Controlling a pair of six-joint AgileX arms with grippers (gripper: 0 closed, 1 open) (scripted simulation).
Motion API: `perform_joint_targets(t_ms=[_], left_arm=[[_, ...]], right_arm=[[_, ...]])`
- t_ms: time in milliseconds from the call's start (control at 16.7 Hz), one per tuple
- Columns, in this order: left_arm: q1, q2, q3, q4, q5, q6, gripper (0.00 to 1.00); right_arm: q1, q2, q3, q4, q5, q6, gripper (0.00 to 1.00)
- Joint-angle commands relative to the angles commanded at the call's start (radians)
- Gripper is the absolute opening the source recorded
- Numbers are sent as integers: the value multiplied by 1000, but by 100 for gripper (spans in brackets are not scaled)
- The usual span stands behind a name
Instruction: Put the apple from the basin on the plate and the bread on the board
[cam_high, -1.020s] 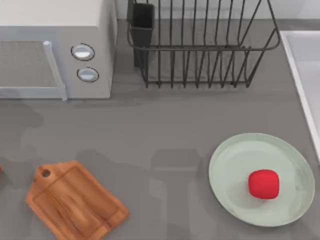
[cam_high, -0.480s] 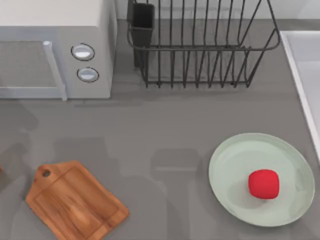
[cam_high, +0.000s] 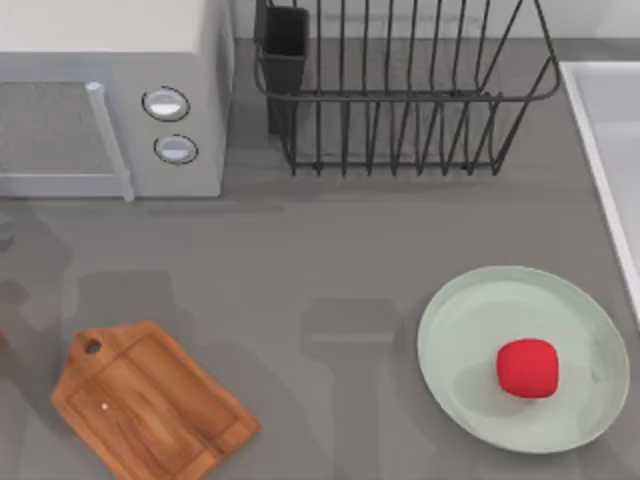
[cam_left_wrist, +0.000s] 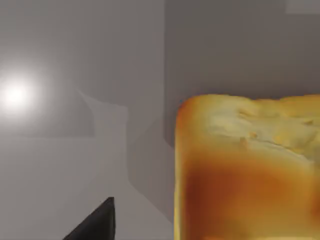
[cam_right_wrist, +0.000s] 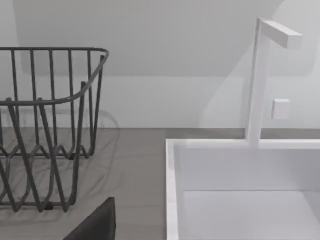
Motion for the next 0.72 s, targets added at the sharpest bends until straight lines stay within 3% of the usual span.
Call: perform_joint_targets(t_ms=[180,480,720], left_arm=[[2,44,-58,102,0,2,100],[2,53,-70,118,0,3,100],[2,53,-70,118,0,3,70]], right_arm=[[0,0,0,0,0,0,100],[0,0,0,0,0,0,100],[0,0,0,0,0,0,100]])
